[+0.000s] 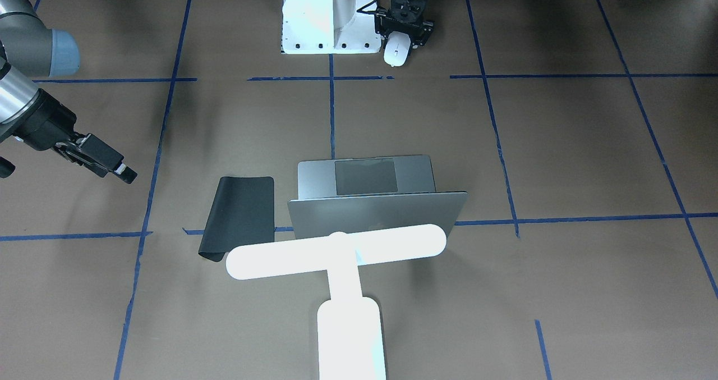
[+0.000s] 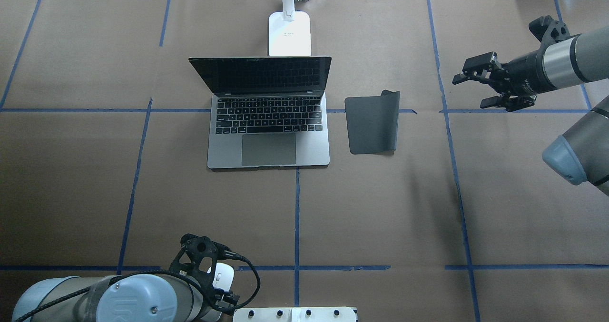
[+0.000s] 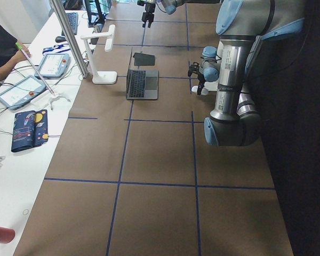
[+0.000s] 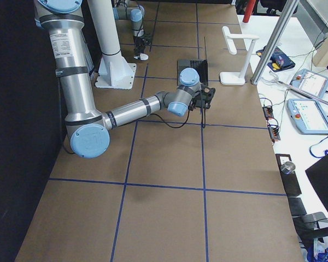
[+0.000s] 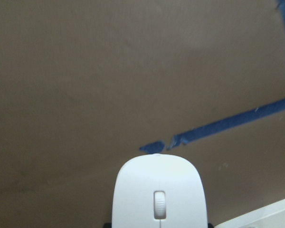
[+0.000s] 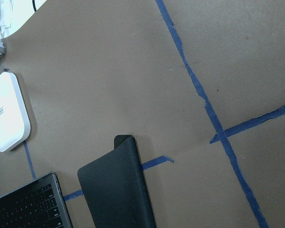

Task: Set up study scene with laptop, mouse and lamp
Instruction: 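Grasp the white mouse near the robot with the left gripper and lift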

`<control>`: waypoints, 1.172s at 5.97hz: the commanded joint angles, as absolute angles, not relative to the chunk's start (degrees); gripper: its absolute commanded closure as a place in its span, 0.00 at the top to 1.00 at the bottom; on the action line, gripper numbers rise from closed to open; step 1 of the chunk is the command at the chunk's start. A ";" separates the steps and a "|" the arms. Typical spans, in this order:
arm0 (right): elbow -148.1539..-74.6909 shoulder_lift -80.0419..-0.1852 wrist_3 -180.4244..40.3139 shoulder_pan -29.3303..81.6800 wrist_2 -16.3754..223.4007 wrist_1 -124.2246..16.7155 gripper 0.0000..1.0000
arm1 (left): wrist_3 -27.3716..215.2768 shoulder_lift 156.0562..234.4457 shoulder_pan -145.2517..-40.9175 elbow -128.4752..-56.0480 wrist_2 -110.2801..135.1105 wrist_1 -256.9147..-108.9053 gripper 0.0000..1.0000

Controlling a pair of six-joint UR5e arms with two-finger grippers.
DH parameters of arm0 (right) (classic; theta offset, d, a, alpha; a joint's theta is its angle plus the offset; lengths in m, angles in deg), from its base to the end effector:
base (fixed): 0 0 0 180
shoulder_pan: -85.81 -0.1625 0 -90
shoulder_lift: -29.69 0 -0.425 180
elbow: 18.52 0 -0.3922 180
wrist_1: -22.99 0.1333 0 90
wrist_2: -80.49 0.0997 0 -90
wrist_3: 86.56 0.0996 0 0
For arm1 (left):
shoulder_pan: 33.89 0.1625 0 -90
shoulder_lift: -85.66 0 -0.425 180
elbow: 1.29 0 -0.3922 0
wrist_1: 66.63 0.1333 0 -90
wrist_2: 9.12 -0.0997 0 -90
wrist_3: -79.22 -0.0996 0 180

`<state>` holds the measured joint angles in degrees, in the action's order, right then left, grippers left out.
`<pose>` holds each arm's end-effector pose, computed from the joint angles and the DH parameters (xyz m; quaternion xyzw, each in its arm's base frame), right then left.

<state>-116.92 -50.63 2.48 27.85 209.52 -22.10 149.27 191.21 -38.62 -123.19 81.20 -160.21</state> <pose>-0.2365 -0.5109 0.4060 -0.0058 -0.5688 0.2301 0.7896 0.5066 -0.1751 0.2681 0.0896 0.4213 0.1207 0.8944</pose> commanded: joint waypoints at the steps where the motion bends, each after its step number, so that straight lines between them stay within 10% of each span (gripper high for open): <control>1: -118.18 -52.56 2.13 26.23 210.82 -21.92 1.00 | 149.10 196.27 -41.78 -123.55 81.23 -160.15 0.00; 7: -117.57 -59.42 -12.20 16.02 220.24 -22.10 1.00 | 148.65 226.83 -53.11 -94.62 89.32 -158.65 0.00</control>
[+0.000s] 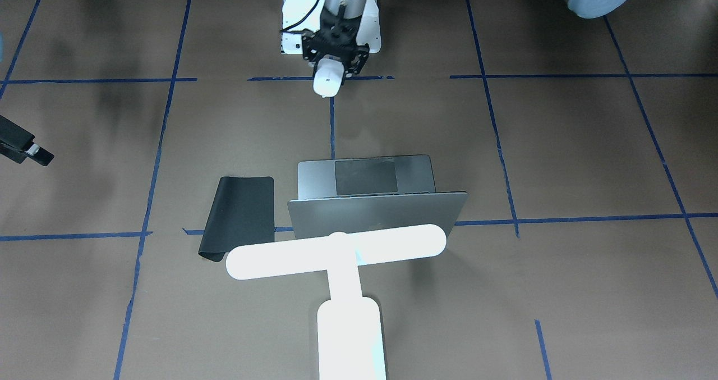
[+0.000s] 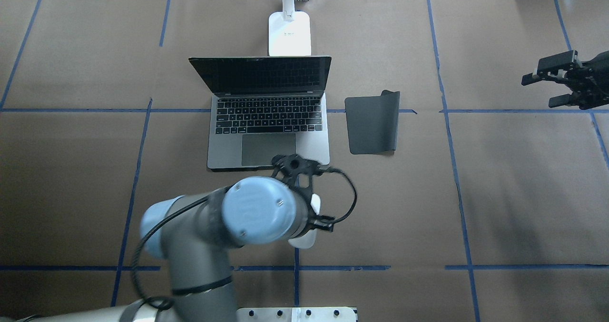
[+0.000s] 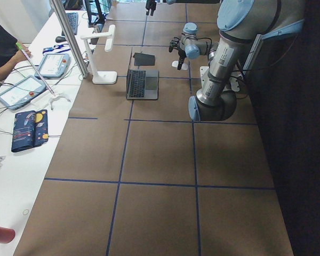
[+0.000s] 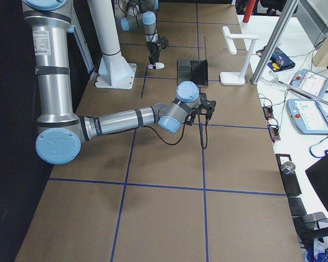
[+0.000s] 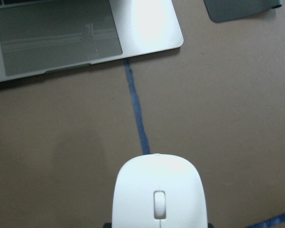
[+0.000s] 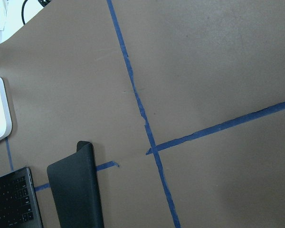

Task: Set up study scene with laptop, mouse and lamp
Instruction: 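Carry the white mouse with the left gripper and lower it onto the mouse pad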

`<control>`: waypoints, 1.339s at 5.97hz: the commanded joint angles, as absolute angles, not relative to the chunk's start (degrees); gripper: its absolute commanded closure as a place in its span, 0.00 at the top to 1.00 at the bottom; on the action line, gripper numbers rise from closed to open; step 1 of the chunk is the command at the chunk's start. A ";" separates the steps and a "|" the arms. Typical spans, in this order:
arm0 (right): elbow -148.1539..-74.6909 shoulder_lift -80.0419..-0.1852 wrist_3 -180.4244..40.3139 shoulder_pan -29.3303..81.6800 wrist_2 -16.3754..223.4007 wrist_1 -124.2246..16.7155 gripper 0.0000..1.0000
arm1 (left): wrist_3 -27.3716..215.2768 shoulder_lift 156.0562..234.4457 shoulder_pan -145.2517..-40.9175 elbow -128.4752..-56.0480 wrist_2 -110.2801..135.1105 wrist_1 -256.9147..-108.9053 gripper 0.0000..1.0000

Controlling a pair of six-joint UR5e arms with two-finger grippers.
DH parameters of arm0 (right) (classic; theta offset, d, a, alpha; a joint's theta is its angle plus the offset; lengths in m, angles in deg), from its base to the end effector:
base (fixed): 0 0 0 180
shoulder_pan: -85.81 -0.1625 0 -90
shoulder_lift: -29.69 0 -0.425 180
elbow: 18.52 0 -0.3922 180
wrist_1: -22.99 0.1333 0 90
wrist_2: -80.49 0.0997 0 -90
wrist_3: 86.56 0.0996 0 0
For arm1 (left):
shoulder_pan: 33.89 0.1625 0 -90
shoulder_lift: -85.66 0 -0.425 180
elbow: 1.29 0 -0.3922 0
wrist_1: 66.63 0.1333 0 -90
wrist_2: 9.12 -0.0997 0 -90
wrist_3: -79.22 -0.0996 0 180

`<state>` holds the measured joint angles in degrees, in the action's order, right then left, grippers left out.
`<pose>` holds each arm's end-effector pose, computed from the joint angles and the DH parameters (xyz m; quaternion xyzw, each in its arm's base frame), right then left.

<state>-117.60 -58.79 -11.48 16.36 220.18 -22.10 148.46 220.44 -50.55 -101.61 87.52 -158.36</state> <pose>-0.1240 -0.4943 0.4695 0.0083 -0.5628 0.1940 0.8035 0.5985 -0.3062 0.1132 0.1041 0.4663 0.0589 0.8765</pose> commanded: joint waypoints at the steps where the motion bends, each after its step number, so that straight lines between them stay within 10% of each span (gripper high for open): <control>1: -117.66 -59.86 -12.20 16.02 220.24 -22.10 1.00 | 150.57 232.81 -53.75 -85.58 89.32 -159.70 0.00; 8: -114.50 -59.69 -12.20 17.16 219.45 -22.10 1.00 | 153.58 257.11 -58.94 -36.77 84.23 -189.72 0.04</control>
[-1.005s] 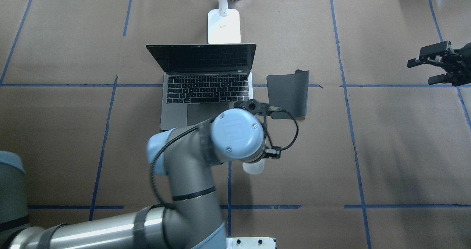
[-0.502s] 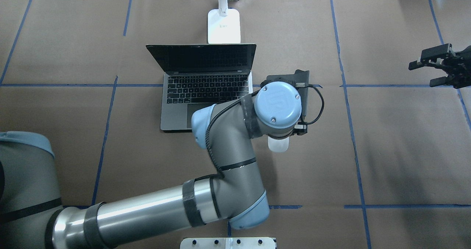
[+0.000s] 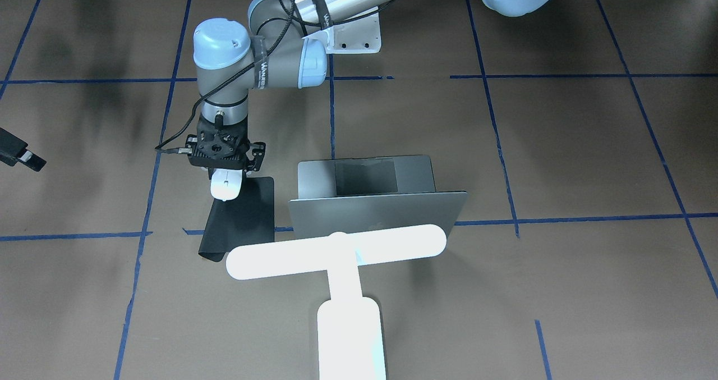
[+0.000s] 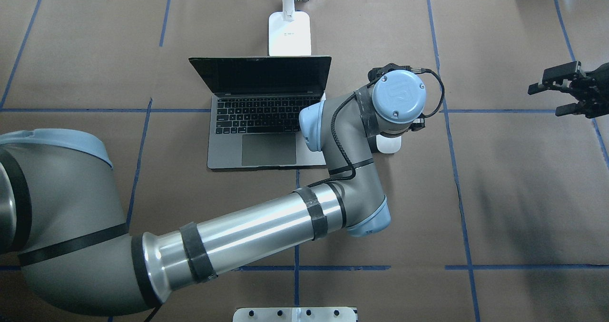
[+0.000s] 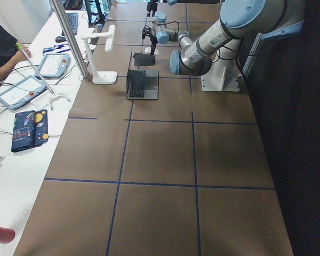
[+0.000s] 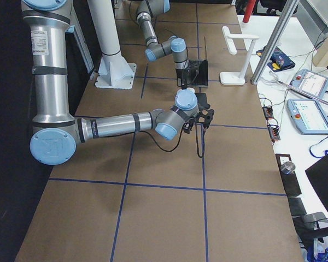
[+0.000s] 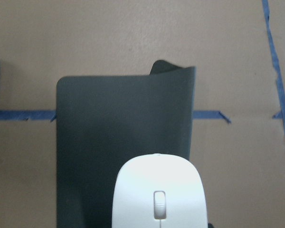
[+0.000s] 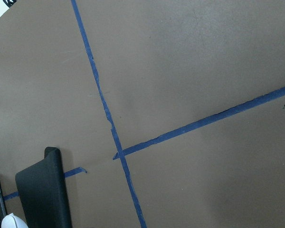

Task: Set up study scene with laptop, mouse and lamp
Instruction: 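Carry the white mouse with the left gripper and lower it onto the mouse pad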

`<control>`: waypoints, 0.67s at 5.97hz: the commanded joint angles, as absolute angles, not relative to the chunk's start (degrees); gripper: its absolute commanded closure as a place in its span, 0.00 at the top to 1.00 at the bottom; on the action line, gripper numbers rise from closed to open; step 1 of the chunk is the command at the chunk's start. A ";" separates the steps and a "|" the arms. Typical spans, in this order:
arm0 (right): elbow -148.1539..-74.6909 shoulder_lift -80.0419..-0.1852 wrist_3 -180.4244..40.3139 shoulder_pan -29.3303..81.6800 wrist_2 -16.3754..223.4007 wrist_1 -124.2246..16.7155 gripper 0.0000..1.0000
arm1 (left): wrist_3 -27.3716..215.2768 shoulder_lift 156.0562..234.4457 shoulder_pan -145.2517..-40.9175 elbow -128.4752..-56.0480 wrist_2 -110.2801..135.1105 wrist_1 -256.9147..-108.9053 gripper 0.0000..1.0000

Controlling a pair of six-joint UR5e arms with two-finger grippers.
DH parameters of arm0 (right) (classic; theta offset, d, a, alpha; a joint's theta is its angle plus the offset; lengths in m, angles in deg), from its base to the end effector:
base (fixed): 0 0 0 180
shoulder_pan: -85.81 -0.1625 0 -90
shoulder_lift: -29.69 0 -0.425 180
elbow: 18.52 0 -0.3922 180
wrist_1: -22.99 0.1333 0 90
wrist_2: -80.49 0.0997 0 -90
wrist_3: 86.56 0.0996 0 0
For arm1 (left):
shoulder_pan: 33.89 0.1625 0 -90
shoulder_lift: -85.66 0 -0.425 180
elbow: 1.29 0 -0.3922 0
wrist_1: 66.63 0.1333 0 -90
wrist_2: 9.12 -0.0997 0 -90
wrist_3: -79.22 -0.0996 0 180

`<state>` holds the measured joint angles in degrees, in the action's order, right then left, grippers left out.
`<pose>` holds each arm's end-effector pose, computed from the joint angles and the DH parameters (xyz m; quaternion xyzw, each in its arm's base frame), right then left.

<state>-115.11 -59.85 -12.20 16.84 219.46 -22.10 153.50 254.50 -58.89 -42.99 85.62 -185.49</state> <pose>-0.1271 -0.4928 0.5011 -0.0072 -0.5456 0.2049 0.8126 0.7546 -0.4899 0.0102 0.1386 0.4766 -0.0498 0.8667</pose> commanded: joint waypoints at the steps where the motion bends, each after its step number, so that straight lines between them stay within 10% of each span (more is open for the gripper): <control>1: -113.88 -59.43 -12.20 17.60 219.36 -22.10 1.00 | 153.84 257.48 -59.02 -35.93 82.31 -190.55 0.05; 4: -113.96 -59.60 -12.20 17.95 219.09 -22.10 1.00 | 156.65 257.57 -61.31 -30.67 80.36 -195.38 0.06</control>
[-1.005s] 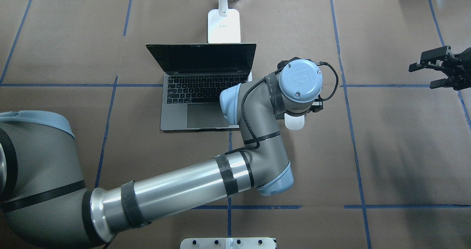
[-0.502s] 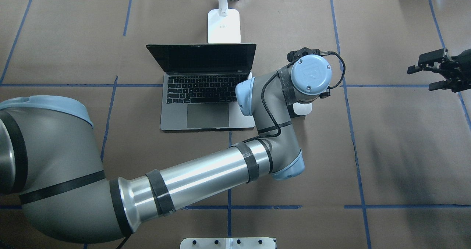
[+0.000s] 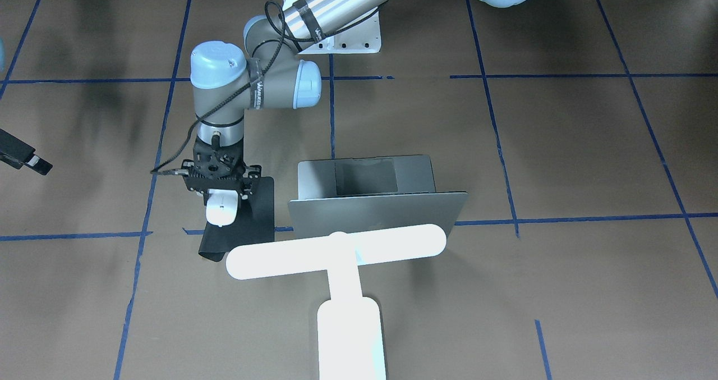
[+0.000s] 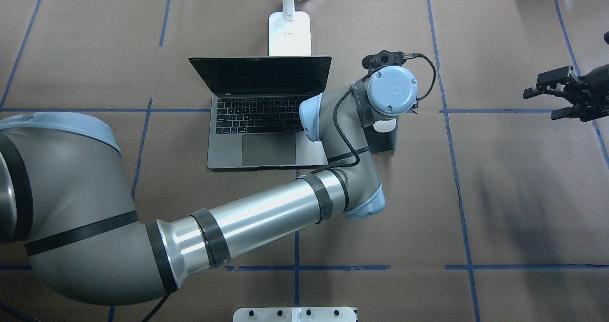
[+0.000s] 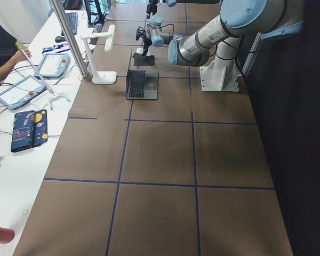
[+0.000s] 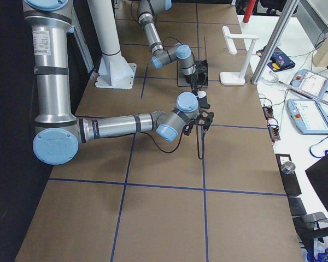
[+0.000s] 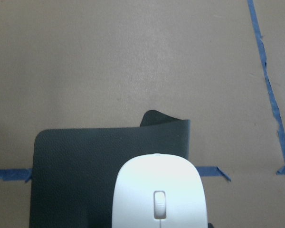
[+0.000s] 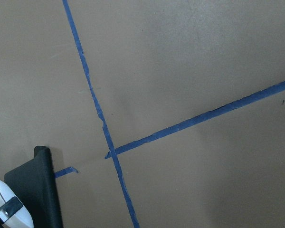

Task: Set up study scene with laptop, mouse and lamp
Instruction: 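Carry the white mouse with the left gripper and lower it onto the mouse pad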

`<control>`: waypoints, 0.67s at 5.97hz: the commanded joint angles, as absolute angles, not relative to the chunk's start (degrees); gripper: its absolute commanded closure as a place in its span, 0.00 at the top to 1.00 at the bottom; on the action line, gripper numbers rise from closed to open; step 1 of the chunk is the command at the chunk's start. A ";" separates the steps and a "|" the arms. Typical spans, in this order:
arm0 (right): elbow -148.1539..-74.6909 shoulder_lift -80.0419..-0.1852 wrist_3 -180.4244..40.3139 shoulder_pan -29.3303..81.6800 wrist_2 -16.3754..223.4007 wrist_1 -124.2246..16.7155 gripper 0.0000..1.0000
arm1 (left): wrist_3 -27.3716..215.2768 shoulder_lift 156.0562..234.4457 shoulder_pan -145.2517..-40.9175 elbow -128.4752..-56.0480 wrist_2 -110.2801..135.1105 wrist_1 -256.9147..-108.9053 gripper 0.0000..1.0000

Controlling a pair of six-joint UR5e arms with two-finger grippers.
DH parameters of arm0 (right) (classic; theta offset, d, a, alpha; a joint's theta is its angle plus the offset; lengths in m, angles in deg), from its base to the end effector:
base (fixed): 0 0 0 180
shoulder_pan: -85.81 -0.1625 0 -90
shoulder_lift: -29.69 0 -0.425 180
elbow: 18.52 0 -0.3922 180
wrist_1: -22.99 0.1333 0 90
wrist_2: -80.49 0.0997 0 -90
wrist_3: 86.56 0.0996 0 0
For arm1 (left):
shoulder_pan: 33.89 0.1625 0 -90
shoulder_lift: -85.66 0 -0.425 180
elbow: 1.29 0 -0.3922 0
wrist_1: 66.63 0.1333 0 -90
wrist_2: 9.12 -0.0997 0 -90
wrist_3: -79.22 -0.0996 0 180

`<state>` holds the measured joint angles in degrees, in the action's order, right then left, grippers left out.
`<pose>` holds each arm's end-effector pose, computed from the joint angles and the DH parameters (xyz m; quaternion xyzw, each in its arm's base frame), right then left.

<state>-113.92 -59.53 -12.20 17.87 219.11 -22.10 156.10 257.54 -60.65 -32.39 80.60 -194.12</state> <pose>-0.1371 -0.4943 0.5090 -0.0151 -0.5405 0.2030 0.8163 0.7591 -0.5326 0.0318 0.1737 0.4726 -0.1038 0.8577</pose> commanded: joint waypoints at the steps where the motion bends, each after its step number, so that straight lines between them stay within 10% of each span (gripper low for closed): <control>1: -113.96 -59.43 -12.11 17.95 219.09 -22.10 1.00 | 156.65 257.66 -61.14 -29.43 80.44 -196.17 0.09; 4: -113.96 -59.34 -12.11 18.30 218.92 -22.10 1.00 | 156.83 258.45 -60.35 -29.24 80.53 -196.09 0.15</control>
